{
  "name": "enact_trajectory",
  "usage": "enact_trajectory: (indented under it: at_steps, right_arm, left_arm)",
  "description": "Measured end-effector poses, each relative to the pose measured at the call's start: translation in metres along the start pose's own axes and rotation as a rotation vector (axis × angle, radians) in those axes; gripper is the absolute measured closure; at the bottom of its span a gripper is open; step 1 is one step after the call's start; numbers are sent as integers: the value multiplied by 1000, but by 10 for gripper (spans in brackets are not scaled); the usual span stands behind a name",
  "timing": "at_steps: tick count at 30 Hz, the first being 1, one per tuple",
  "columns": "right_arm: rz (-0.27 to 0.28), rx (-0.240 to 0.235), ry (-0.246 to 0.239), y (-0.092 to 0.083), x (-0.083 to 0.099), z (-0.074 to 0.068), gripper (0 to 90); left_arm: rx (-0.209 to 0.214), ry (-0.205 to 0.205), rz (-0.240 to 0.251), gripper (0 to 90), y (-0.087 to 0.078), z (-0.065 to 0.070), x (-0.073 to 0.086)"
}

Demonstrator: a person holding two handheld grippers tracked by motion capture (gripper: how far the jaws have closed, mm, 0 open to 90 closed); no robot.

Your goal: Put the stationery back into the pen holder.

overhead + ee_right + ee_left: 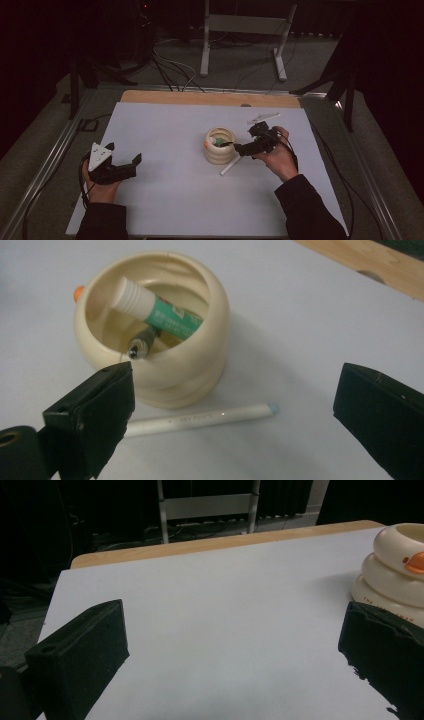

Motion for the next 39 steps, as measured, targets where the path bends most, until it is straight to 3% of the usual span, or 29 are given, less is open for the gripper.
enact_trajectory:
  at_steps: [10, 16, 30, 39]
  right_arm:
    - [-21, 26, 1, 9, 14, -3, 33]
    - [-32, 47, 26, 15, 21, -3, 33]
    - [-65, 151, 77, 33, 37, 4, 38]
    - [-70, 184, 133, 49, 41, 6, 55]
  left_arm:
    - [0, 0, 0, 0, 0, 0, 0]
    - [-1, 2, -1, 0, 0, 0, 0]
    - [0, 3, -3, 0, 0, 0, 0]
    - [1, 0, 1, 0, 0, 0, 0]
Point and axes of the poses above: each handheld gripper's, and its own axes: y roughly forward along the jaws, x roughly out of its underside, z roughly to its right, the point moved 9 cm from there along y, roughly forward along the jaws, and after that the axes turned 3 degrees about x, right-handed, at the moved point
